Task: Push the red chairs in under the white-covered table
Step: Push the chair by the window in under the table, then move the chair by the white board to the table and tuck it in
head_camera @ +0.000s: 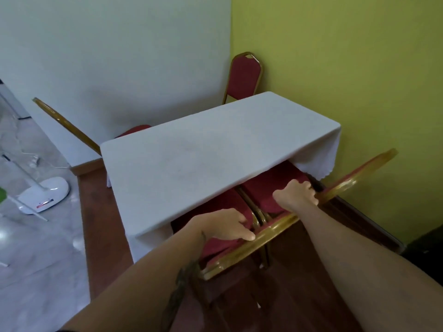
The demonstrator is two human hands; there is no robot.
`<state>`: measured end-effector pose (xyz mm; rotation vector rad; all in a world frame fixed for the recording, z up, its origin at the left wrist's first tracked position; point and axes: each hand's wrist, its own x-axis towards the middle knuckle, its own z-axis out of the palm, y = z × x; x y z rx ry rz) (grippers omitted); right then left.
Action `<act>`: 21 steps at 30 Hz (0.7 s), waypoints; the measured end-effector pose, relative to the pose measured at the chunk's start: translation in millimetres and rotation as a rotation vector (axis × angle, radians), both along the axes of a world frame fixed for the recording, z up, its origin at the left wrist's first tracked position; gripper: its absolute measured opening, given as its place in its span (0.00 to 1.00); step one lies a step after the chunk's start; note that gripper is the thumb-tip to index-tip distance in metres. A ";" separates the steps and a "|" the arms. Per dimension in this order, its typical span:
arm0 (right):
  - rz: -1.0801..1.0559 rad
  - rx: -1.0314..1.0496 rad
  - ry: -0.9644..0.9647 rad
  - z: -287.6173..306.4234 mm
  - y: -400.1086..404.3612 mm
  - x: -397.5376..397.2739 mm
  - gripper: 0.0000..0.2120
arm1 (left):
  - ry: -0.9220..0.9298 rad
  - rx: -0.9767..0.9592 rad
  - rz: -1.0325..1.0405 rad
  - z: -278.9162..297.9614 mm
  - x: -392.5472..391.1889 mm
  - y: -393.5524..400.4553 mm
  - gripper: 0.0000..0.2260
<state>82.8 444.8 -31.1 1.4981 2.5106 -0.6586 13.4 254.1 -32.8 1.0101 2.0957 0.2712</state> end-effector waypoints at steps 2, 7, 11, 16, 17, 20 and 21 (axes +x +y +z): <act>0.077 -0.044 0.016 10.4 -15.3 -22.2 0.31 | 0.078 -0.006 0.049 6.4 -23.5 -11.2 0.29; 0.248 -0.114 0.124 24.5 -67.8 -92.9 0.32 | 0.196 0.033 0.160 29.3 -98.0 -63.7 0.22; 0.403 -0.172 0.219 33.7 -123.1 -166.7 0.31 | 0.240 0.119 0.267 49.7 -165.4 -129.9 0.21; 0.553 -0.163 0.312 47.2 -207.0 -275.6 0.31 | 0.302 0.405 0.462 70.5 -244.3 -224.5 0.18; 0.579 -0.165 0.319 50.1 -223.3 -294.1 0.31 | 0.306 0.463 0.512 74.7 -257.5 -241.1 0.18; 0.677 -0.166 0.357 55.4 -283.3 -360.3 0.31 | 0.340 0.530 0.605 84.7 -309.1 -302.5 0.18; 0.699 -0.169 0.365 57.5 -299.9 -379.5 0.30 | 0.358 0.543 0.637 86.6 -325.7 -319.7 0.18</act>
